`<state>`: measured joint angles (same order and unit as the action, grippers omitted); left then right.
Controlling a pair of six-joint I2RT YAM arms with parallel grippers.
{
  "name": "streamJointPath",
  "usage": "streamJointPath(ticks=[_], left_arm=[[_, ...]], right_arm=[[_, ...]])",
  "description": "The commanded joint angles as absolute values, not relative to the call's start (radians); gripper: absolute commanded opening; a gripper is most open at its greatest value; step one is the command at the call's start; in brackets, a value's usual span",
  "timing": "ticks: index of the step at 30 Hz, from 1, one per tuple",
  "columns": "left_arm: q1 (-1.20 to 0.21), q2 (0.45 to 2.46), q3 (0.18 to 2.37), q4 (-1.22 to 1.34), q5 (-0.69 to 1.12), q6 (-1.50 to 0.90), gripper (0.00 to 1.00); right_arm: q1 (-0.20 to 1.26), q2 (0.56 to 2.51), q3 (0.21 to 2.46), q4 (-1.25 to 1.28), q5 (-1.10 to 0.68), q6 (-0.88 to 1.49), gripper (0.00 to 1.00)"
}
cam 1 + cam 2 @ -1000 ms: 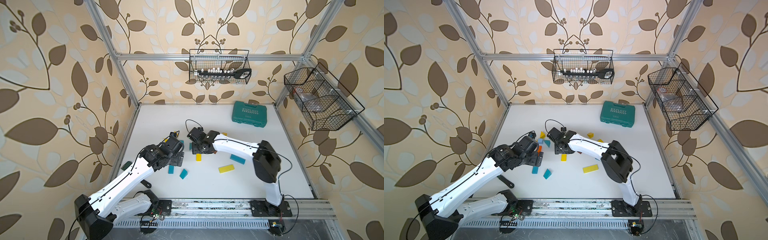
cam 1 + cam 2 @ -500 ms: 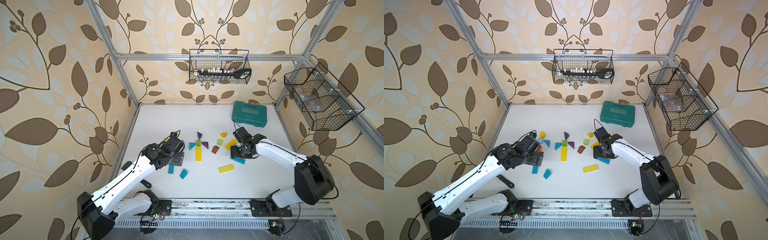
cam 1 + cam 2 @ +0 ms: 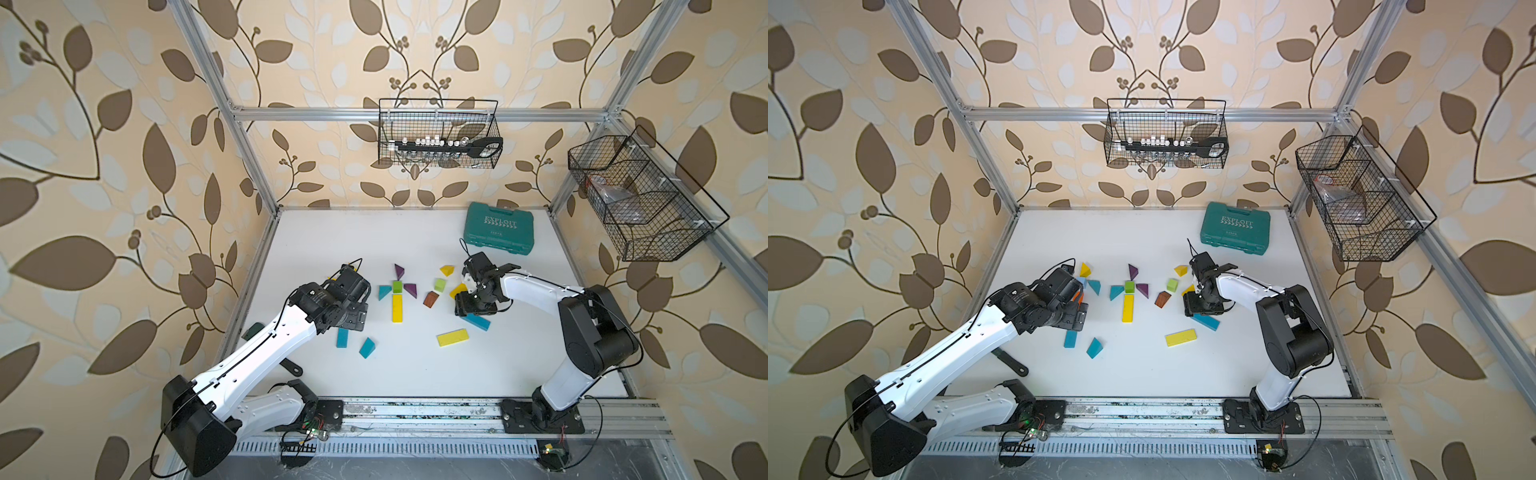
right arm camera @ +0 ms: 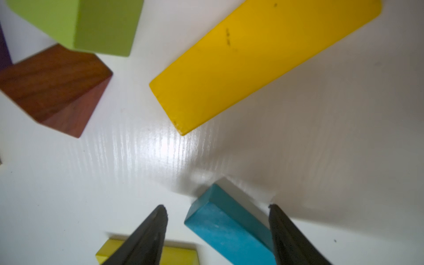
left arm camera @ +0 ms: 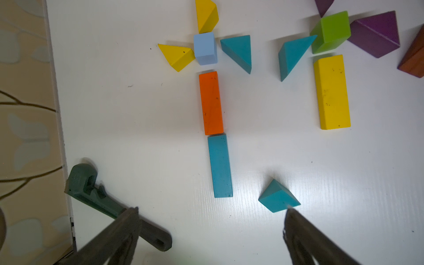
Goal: Assemble a small pinwheel with building blocks
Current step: Pick up the building block from the center of the board.
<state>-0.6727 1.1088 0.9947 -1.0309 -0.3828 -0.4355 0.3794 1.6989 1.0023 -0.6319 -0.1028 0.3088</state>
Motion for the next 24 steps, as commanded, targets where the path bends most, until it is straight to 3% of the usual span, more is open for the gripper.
streamJointPath(ticks=[1, 8, 17, 24], left_arm=[[-0.655, 1.094, 1.023, -1.044, -0.375, -0.414, 0.99], [-0.651, 1.097, 1.023, -1.041, -0.365, -0.411, 0.99], [-0.650, 1.094, 1.022, -1.038, -0.359, -0.410, 0.99], [-0.649, 1.092, 1.022, -1.039, -0.361, -0.410, 0.99]], right_arm=[[0.394, 1.671, 0.987, -0.681, -0.091, 0.308, 0.66], [0.459, 1.624, 0.953, -0.756, 0.086, 0.405, 0.53], [0.513, 1.691, 0.956, -0.774, 0.176, 0.446, 0.51], [0.513, 1.712, 0.992, -0.745, 0.100, 0.445, 0.25]])
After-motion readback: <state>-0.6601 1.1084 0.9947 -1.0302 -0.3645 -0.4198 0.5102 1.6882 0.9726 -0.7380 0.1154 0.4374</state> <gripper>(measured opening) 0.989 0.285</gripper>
